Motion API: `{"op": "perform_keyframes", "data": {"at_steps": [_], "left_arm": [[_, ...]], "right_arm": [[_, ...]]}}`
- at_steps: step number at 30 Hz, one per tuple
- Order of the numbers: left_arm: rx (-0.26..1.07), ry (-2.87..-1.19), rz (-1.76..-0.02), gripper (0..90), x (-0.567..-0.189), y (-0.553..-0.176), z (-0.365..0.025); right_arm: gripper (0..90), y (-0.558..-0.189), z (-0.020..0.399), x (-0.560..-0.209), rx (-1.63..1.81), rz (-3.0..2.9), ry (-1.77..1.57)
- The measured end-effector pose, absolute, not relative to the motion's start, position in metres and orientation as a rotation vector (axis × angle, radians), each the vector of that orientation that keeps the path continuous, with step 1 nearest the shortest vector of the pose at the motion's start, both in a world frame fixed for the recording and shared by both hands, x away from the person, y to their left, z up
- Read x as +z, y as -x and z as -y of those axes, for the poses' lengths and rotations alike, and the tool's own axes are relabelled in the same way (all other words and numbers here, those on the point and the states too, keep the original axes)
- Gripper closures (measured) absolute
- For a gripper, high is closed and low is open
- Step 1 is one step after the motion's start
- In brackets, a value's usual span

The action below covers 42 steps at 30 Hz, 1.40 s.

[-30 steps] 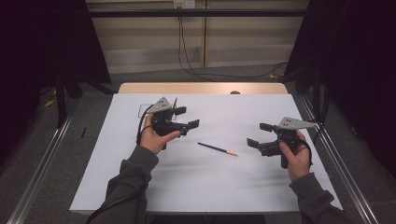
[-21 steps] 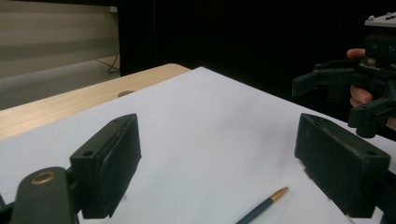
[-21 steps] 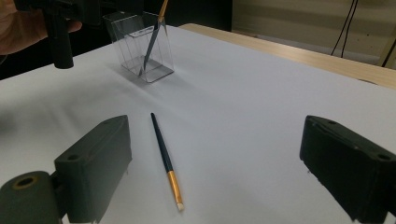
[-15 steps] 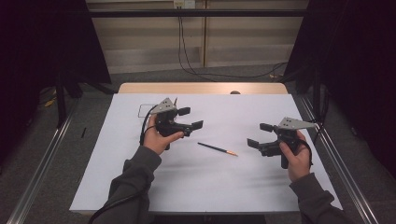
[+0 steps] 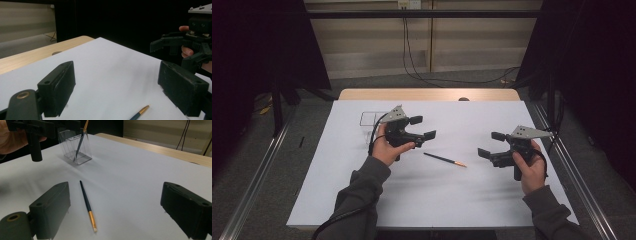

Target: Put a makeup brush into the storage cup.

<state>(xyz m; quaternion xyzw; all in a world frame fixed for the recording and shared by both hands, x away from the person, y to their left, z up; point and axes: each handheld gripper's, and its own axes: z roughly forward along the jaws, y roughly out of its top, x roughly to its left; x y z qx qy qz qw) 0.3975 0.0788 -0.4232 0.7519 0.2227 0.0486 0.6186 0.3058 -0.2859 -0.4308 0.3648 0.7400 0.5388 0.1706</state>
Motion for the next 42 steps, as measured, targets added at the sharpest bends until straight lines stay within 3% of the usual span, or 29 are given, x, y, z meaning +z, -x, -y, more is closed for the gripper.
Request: {"op": "perform_keyframes", "data": {"at_steps": [42], "left_arm": [[0.071, -1.815, -0.438, 15.0, -0.435, -0.397, -0.048]], "right_arm": [[8.5, -0.305, 0.292, -0.428, 1.526, -2.080, -1.042]]}}
